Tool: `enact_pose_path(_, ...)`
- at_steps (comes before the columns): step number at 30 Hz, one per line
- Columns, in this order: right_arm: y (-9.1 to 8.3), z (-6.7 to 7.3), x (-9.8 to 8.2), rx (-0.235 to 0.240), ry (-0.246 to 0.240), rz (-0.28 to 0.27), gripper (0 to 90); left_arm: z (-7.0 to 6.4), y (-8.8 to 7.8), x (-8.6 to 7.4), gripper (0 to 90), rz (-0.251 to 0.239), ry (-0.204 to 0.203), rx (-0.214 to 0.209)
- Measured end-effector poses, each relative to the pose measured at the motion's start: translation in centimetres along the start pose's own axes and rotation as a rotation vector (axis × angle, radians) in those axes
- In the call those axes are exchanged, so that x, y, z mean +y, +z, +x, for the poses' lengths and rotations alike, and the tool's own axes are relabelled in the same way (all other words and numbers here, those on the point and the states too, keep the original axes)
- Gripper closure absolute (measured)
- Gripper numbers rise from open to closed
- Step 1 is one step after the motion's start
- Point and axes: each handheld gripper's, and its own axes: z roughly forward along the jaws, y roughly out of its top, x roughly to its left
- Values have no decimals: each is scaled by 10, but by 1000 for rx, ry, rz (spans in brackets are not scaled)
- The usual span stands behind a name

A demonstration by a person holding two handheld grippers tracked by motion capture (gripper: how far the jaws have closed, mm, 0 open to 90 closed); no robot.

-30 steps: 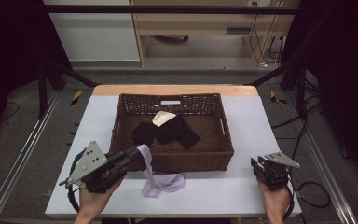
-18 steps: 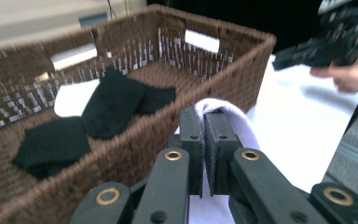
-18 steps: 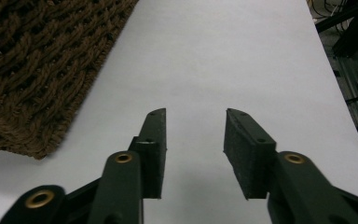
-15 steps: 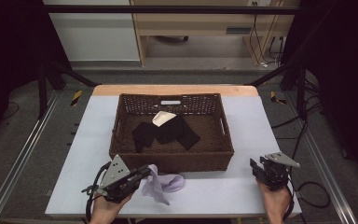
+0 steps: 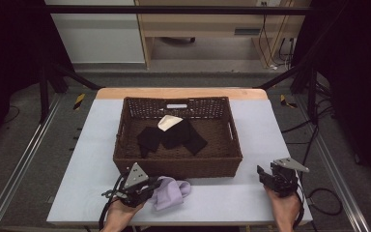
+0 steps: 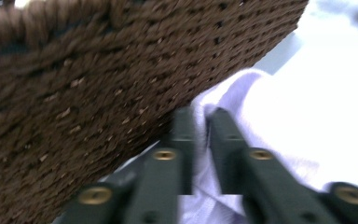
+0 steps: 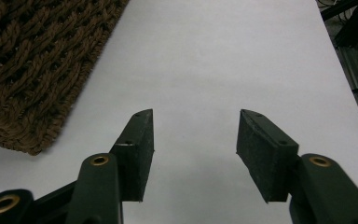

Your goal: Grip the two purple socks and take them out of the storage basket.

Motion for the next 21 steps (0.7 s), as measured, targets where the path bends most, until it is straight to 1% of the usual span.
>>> enact_pose_path(3, 0, 0, 0, 2, -1, 2, 442, 3, -2, -1, 495, 9, -17, 26)
enact_pose_path(5, 1, 0, 0, 4, -2, 6, 436, 5, -8, -2, 425, -7, -34, 28)
enact_pose_path(6, 1, 0, 0, 4, -1, 7, 433, 7, -11, -3, 405, -15, -36, 30)
enact_pose_path(10, 0, 0, -1, 11, 7, 2, 422, 13, -24, -8, 358, -42, -63, 43)
enact_pose_path(13, -1, -1, -2, 13, 9, 0, 418, 17, -32, -13, 342, -46, -69, 61)
enact_pose_path(16, -1, -2, -2, 16, 18, -1, 403, 22, -41, -21, 339, -51, -75, 84)
enact_pose_path(20, -1, -1, -2, 10, 22, -2, 368, 33, -52, -32, 330, -56, -78, 128)
enact_pose_path(21, -1, -1, -2, 12, 23, -2, 367, 35, -54, -35, 326, -55, -86, 139)
